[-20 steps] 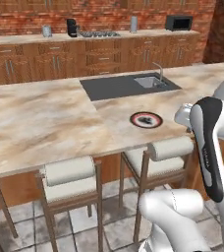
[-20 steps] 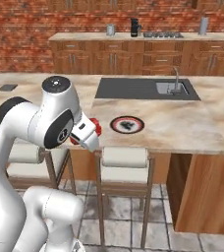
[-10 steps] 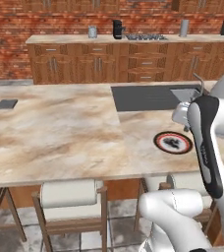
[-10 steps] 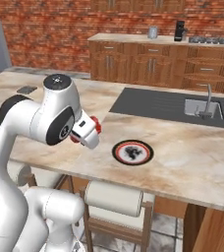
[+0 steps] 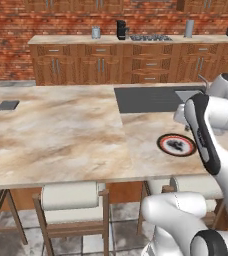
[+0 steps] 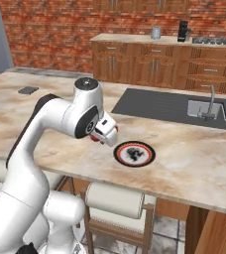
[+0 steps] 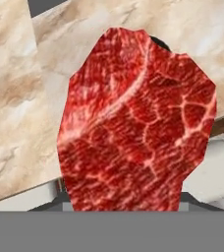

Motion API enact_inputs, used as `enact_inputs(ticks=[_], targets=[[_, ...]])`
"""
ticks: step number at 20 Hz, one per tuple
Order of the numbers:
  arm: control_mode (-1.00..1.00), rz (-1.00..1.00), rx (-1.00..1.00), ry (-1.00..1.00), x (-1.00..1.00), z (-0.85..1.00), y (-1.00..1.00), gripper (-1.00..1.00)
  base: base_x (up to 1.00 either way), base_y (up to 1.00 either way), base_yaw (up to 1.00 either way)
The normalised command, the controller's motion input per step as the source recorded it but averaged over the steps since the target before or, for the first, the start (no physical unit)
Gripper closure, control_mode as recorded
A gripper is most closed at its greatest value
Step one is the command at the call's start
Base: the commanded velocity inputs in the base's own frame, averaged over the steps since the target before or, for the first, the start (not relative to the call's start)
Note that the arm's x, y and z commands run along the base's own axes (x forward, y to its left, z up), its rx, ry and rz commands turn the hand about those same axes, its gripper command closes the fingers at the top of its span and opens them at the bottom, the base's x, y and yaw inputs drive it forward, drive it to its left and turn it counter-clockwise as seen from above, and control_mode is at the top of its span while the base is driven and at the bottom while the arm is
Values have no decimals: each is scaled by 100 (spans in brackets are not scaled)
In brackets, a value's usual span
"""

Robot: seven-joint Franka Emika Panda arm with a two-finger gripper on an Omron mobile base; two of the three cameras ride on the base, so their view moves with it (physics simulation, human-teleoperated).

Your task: Take the steak from the fridge and place it on the digital scale on the counter by the fridge. Wait a few seconds for a reading, then move it to the plate on the dining counter.

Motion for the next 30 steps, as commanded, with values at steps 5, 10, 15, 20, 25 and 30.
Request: enact_inputs(ticks=[5, 10, 15, 20, 25, 30], targets=[[-100, 0, -1, 10, 100, -81, -41, 100, 0, 0, 0], [-100, 0, -5, 5, 90, -89, -19, 100, 0, 0, 0], [-100, 0, -7, 0, 66, -76, -12, 100, 0, 0, 0], [-100, 0, -5, 0, 44, -69, -21, 100, 0, 0, 0], [-100, 0, -2, 0, 37, -49, -21, 100, 0, 0, 0], [-100, 0, -1, 0, 34, -32, -26, 100, 0, 0, 0]])
